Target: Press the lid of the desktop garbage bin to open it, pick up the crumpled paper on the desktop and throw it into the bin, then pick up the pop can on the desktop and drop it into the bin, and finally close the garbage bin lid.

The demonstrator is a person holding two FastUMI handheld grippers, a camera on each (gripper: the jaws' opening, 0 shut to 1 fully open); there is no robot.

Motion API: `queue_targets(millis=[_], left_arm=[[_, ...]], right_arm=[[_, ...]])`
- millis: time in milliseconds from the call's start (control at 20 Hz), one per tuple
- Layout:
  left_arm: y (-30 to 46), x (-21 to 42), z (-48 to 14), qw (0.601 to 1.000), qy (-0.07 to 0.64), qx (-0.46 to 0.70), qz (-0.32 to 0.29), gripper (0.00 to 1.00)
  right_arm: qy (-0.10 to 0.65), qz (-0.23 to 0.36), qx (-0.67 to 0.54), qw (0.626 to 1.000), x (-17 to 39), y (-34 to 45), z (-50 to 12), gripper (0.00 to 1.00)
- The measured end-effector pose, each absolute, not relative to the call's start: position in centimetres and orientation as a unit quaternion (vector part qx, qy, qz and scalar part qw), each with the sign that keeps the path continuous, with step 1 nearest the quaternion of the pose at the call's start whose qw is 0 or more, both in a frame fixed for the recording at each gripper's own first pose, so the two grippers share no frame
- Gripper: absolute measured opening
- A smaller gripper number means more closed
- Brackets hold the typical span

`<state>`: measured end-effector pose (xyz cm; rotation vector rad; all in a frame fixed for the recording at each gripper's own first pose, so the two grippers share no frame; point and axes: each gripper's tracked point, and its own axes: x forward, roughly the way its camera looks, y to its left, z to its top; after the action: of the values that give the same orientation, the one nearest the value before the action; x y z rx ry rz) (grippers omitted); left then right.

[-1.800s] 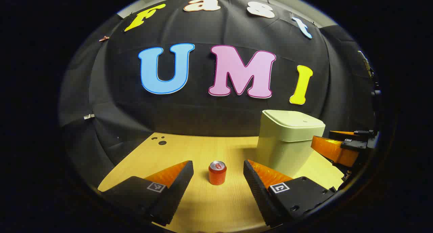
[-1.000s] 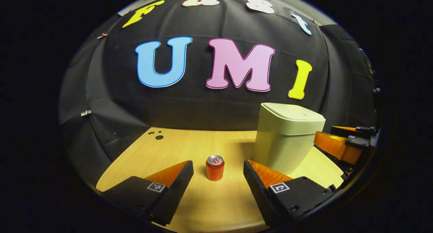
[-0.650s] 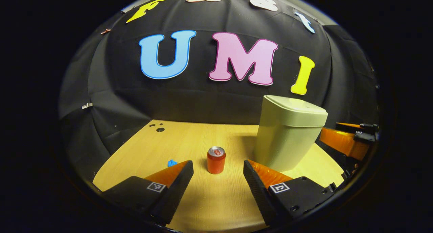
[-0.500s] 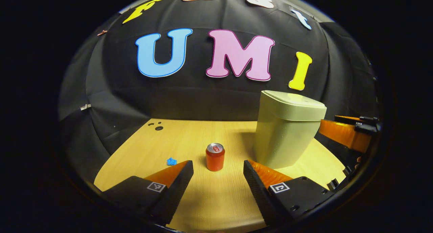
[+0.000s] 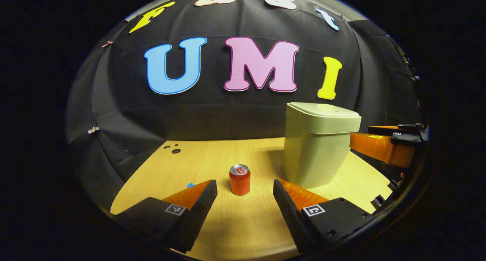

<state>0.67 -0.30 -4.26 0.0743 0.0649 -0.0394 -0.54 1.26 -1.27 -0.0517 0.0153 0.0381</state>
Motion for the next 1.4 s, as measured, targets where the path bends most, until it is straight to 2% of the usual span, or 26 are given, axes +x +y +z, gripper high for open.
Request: queue_targets(millis=[100,150,200,250,350,500,550,600,650,800,850,900,1200,1400], left_arm=[[0.6,0.7,-3.3,0.998,0.008,0.058,0.001,0.95],[0.8,0.6,-2.7,0.998,-0.002,0.064,0.003,0.95],[0.8,0.3,-2.3,0.998,-0.007,0.066,0.003,0.95],[0.7,0.3,-2.1,0.998,-0.007,0.066,0.001,0.95],[0.4,0.5,-2.3,0.998,-0.002,0.067,-0.003,0.95],[0.3,0.6,-2.6,0.998,0.002,0.063,-0.006,0.95],[0.3,0.6,-2.6,0.998,0.003,0.064,-0.003,0.95],[0.4,0.6,-2.8,0.998,0.004,0.068,0.002,0.96],[0.5,0.7,-2.8,0.997,0.005,0.073,0.006,0.96],[0.6,0.7,-3.1,0.997,0.01,0.075,0.009,0.96],[0.6,0.7,-3.2,0.997,0.012,0.074,0.008,0.96],[0.5,0.8,-3.4,0.997,0.014,0.073,0.008,0.96],[0.8,1.0,-3.8,0.997,0.023,0.066,0.013,0.96],[1.0,1.3,-3.9,0.998,0.025,0.063,0.017,0.96]], right_arm=[[0.007,0.025,-0.026,0.999,-0.7,1.7,-1.2,0.98],[0.004,0.026,-0.025,0.999,-0.7,1.7,-0.9,0.93],[0.003,0.024,-0.025,0.999,-0.7,1.5,-0.8,0.87],[0.001,0.022,-0.026,0.999,-0.6,1.4,-0.8,0.67],[0.001,0.02,-0.027,0.999,-0.3,1.3,-0.8,0.52],[0.017,0.031,-0.02,0.999,0.1,1.7,-1.5,0.49],[0.024,0.035,-0.019,0.999,0.1,1.9,-2.0,0.38],[0.028,0.04,-0.017,0.999,0.1,2.0,-2.2,0.37],[0.031,0.047,-0.016,0.998,0.1,2.3,-2.3,0.23],[0.037,0.055,-0.015,0.998,0.2,2.7,-2.6,0.08],[0.036,0.053,-0.02,0.998,0.0,2.6,-2.4,0.11],[0.032,0.062,-0.019,0.997,-0.1,2.8,-2.2,0.05],[0.041,0.114,-0.015,0.993,0.0,4.9,-2.3,0.05],[0.032,0.111,-0.021,0.993,0.8,4.7,-0.5,0.05]])
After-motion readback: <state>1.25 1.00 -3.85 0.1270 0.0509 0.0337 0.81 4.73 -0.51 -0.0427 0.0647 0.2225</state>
